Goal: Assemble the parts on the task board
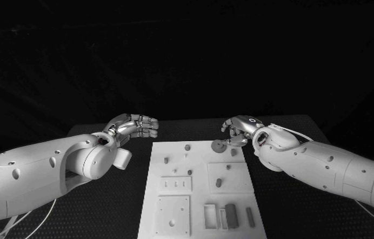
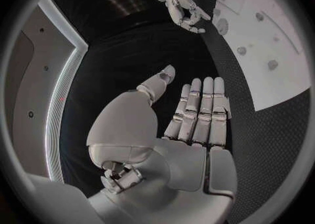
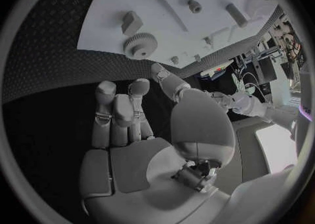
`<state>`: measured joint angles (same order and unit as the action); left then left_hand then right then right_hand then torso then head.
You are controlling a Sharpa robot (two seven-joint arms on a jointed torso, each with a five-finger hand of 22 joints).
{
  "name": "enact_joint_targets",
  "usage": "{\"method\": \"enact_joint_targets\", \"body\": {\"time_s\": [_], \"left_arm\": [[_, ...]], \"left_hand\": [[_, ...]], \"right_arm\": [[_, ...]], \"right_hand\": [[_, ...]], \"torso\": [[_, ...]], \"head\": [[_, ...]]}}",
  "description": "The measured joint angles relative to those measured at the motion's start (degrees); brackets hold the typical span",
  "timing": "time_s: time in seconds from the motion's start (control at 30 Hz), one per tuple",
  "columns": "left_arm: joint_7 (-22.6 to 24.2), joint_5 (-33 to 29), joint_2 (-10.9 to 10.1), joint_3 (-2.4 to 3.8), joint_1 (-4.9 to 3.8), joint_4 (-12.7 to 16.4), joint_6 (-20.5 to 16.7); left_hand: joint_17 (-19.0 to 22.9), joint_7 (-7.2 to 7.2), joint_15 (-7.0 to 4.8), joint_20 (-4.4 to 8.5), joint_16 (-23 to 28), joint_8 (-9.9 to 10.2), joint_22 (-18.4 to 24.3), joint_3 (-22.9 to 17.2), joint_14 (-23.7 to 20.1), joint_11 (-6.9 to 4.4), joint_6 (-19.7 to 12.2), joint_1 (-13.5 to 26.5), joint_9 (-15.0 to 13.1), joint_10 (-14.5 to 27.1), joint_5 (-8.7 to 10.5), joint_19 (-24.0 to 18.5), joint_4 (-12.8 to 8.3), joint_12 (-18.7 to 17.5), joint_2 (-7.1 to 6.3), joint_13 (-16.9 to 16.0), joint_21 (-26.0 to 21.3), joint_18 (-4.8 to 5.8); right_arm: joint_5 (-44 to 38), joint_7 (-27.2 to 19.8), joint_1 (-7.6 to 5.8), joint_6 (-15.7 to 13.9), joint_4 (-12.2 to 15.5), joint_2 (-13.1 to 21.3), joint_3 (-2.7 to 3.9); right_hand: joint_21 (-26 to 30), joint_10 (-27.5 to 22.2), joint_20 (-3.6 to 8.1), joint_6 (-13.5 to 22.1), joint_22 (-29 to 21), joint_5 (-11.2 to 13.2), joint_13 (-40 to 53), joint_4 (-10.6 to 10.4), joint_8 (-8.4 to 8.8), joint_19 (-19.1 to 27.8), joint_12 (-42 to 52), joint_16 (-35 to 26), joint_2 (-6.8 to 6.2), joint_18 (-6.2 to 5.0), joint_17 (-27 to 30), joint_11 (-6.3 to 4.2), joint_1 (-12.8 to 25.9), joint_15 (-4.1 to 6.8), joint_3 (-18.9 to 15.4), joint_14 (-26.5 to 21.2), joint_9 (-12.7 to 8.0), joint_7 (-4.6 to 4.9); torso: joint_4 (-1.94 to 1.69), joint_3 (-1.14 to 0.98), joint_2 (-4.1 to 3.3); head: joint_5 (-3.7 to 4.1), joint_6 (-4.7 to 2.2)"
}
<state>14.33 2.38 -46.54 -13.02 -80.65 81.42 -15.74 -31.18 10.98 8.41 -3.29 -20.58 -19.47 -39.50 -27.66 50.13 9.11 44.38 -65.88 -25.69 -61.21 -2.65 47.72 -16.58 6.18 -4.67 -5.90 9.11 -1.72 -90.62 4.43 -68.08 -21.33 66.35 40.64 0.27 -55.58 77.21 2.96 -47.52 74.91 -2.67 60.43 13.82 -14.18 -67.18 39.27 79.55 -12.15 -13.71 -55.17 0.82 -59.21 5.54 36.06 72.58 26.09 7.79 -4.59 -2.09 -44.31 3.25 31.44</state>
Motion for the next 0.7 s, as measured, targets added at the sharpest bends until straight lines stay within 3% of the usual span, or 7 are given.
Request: {"method": "enact_joint_targets", "body": {"time_s": [0.13,0.7], "left_arm": [[0.0,0.0,0.2,0.0,0.0,-0.2,0.0],[0.0,0.0,0.4,-0.02,0.03,-0.5,0.3]], "left_hand": [[0.0,0.0,0.0,0.0,0.0,0.0,0.0,0.0,0.0,0.0,0.0,0.0,0.0,0.0,0.0,0.0,0.0,0.0,0.0,0.0,0.0,0.0],[0.0,0.0,0.0,0.0,0.0,0.2,0.0,0.0,0.0,0.0,0.0,0.0,0.0,0.0,0.0,0.0,0.0,-0.2,0.0,0.0,-0.2,0.0]], "right_arm": [[0.4,-0.3,0.06,1.5,-1.7,-0.9,-0.01],[1.1,-1.1,1.19,4.9,-6.3,-4.7,-0.19]], "right_hand": [[0.0,0.0,-0.01,0.0,0.0,0.0,0.1,-0.4,0.0,0.0,0.0,0.0,-0.24,0.02,0.0,-0.01,0.2,-0.22,-0.1,-0.2,0.0,-0.01],[0.0,-0.2,-0.12,0.0,0.0,0.0,0.6,-1.3,0.0,-0.1,0.0,0.2,-0.52,0.09,0.0,0.18,0.5,-0.44,0.0,-0.4,0.0,-0.02]], "torso": [[0.01,-0.04,0.0],[-0.17,0.2,0.01]], "head": [[0.1,0.18],[0.15,0.81]]}}
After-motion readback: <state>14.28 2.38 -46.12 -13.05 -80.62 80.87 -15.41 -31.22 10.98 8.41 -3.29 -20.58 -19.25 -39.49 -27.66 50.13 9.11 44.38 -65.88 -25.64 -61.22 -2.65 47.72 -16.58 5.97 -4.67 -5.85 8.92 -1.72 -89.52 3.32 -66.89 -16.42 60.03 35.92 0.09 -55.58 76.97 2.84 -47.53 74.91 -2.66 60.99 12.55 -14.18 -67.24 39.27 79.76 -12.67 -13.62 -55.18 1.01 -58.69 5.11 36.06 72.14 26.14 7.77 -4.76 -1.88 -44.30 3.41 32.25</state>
